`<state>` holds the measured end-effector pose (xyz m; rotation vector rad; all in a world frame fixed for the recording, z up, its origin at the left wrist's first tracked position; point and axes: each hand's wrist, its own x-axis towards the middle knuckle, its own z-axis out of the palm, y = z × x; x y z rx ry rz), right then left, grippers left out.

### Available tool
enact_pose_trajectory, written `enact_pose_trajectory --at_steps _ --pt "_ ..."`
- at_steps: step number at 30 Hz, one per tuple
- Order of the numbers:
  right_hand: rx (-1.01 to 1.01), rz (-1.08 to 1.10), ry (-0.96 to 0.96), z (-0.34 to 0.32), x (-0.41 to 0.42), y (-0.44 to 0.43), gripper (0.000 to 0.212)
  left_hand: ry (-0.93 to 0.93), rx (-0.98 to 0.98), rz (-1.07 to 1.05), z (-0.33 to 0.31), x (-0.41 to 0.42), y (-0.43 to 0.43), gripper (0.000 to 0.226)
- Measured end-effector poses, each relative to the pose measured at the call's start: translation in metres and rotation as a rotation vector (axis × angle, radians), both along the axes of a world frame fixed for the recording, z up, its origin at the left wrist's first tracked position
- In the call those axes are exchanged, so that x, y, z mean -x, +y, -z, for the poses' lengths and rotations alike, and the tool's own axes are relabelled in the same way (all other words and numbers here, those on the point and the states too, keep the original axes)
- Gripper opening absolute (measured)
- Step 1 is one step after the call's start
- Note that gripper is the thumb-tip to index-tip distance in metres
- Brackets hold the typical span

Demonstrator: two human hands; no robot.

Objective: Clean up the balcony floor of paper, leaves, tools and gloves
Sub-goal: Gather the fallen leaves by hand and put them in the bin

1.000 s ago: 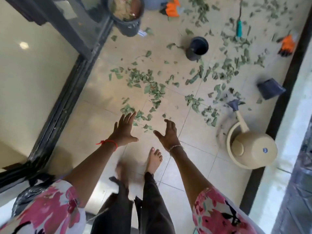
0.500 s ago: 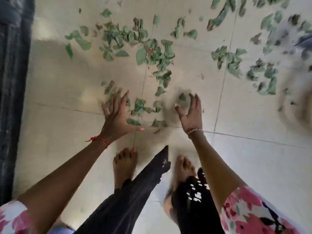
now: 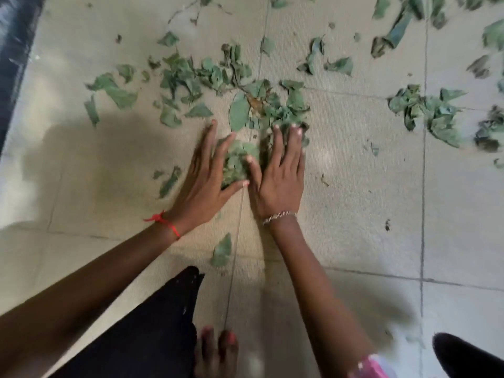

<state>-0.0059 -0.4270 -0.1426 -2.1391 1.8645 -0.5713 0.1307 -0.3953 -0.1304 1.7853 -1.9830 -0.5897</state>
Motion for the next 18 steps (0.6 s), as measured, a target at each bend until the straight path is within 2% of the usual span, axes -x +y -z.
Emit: enact_pose_trajectory --at_steps 4,6,8,11,14,16,18 --pt "0.078 -0.02 -0.19 -0.024 0.006 -0.068 0.068 0.046 0.064 0.033 -0.006 -0.01 -0.042 0.083" --pt "0.122 -0.042 -0.301 -0.039 0.014 -0.074 0.067 0.114 0.08 0.05 -0.01 -0.012 -0.042 0.077" --pt "0.084 -0.152 -0.322 -0.051 0.019 -0.053 0.075 0.222 0.045 0.009 -0.012 -0.017 -0.034 0.068" --pt "-0.04 -0.462 -0.114 -0.047 0.017 0.01 0.096 0.367 0.001 -0.147 -0.015 -0.026 -0.019 0.061" --pt "0.024 -0.717 0.182 -0.018 0.01 0.068 0.102 0.339 -0.006 -0.163 -0.013 -0.037 -0.009 0.057" --pt "0.072 -0.735 0.333 0.0 0.004 0.081 0.1 0.329 -0.01 -0.124 -0.01 -0.044 -0.006 0.06" --pt "0.075 -0.626 0.347 0.001 -0.004 0.071 0.095 0.305 -0.003 -0.101 -0.009 -0.046 -0.009 0.061"
